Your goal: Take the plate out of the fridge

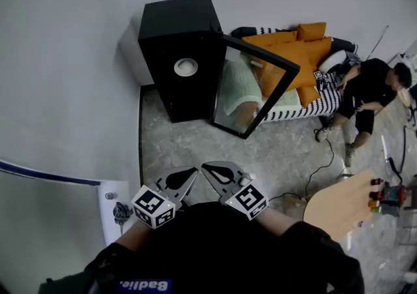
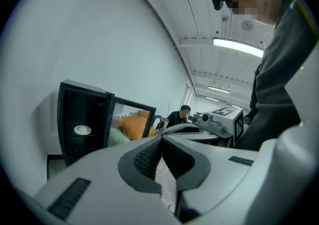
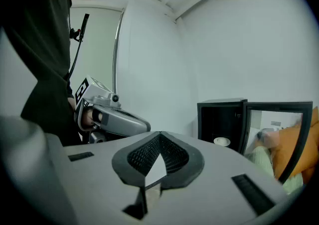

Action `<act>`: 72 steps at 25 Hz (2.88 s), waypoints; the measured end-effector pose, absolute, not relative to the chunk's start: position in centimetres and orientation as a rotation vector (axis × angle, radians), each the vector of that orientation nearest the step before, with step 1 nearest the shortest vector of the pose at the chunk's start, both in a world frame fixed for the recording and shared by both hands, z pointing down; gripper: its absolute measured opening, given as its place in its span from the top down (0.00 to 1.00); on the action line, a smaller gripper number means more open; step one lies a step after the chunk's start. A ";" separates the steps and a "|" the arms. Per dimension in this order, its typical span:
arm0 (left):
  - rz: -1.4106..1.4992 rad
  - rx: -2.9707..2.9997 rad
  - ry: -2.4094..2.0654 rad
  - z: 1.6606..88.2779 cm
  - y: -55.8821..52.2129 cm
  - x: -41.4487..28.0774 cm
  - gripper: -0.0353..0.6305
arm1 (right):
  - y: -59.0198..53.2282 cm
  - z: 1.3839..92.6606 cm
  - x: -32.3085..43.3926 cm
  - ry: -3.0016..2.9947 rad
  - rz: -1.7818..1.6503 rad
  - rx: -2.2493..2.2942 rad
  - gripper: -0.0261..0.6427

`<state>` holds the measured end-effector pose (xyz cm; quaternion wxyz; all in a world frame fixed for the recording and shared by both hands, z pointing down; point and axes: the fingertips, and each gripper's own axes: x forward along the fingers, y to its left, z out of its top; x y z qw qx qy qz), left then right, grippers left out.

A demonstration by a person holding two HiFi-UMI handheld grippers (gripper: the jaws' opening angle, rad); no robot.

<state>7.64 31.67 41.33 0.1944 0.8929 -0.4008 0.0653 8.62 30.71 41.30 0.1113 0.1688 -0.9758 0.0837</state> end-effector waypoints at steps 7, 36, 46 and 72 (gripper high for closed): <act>0.185 2.501 -1.123 41.3 31.8 7.7 0.94 | 30.8 41.6 8.6 -2.888 0.215 0.488 0.95; 0.211 2.421 -1.253 42.0 29.5 12.4 0.94 | 27.1 41.9 15.2 -2.941 0.310 0.463 0.95; 0.188 2.394 -1.288 42.1 26.4 11.6 0.94 | 23.4 43.4 15.6 -2.888 0.327 0.454 0.95; 0.193 2.526 -1.036 43.9 6.2 -8.7 0.94 | 4.4 46.2 -3.8 -2.691 0.428 0.783 0.95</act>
